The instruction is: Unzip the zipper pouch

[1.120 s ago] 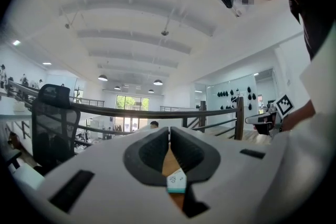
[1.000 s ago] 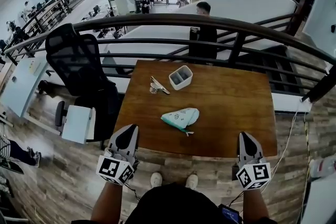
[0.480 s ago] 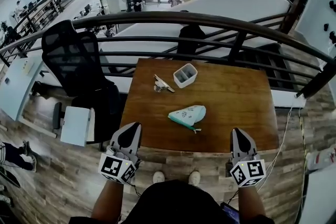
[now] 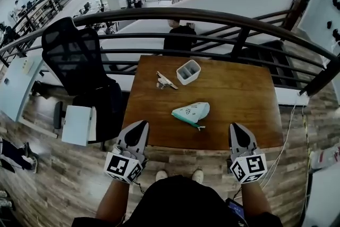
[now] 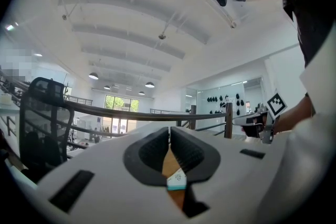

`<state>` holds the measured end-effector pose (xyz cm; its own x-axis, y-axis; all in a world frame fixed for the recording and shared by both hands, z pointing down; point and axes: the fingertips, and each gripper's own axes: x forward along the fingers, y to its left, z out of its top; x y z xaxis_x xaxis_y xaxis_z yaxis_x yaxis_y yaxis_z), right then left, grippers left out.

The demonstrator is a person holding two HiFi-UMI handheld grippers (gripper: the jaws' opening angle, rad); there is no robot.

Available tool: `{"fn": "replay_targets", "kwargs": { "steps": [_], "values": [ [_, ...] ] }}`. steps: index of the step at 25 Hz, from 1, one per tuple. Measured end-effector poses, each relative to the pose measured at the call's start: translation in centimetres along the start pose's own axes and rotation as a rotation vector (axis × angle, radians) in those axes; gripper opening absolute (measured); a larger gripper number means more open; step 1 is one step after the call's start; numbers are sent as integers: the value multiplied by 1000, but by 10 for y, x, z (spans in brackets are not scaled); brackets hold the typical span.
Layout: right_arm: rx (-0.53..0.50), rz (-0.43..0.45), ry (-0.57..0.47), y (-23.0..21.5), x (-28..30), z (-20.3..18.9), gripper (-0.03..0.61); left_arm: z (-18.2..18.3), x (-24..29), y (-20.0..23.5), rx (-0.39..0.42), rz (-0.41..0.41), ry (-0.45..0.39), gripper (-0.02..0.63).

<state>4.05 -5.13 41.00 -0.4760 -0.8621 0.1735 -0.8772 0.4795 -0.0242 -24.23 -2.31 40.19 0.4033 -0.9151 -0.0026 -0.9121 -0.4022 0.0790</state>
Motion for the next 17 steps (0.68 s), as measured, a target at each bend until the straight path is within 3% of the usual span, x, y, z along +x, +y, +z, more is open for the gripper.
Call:
{"fn": "replay_targets", "kwargs": {
  "steps": [17],
  "values": [
    [2, 35, 17, -3, -4, -7, -8, -7, -3, -14, -3, -10, 21, 20]
  ]
}}
